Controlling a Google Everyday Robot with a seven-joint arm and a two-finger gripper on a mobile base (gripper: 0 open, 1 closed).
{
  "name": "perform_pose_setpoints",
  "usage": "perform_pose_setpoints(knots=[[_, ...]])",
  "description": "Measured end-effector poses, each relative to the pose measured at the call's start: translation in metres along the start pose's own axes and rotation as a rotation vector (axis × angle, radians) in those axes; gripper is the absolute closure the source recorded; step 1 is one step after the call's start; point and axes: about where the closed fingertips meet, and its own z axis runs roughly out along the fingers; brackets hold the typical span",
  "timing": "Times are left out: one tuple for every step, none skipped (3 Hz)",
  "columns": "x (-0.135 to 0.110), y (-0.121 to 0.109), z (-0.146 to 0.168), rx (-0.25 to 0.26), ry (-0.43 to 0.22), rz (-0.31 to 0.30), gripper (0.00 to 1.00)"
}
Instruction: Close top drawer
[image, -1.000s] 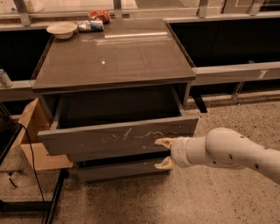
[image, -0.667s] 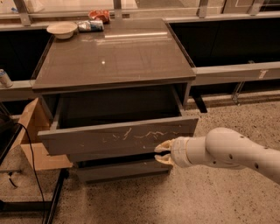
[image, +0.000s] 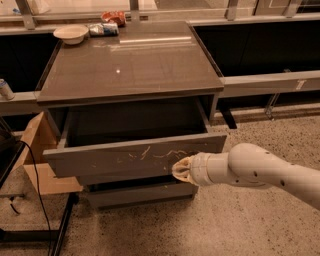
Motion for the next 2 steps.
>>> perform_pose_setpoints(knots=[[0.000, -0.009, 0.012, 0.006, -0.007, -0.011, 1.00], [-0.002, -0.019, 0.023, 0.015, -0.012, -0.025, 1.00]])
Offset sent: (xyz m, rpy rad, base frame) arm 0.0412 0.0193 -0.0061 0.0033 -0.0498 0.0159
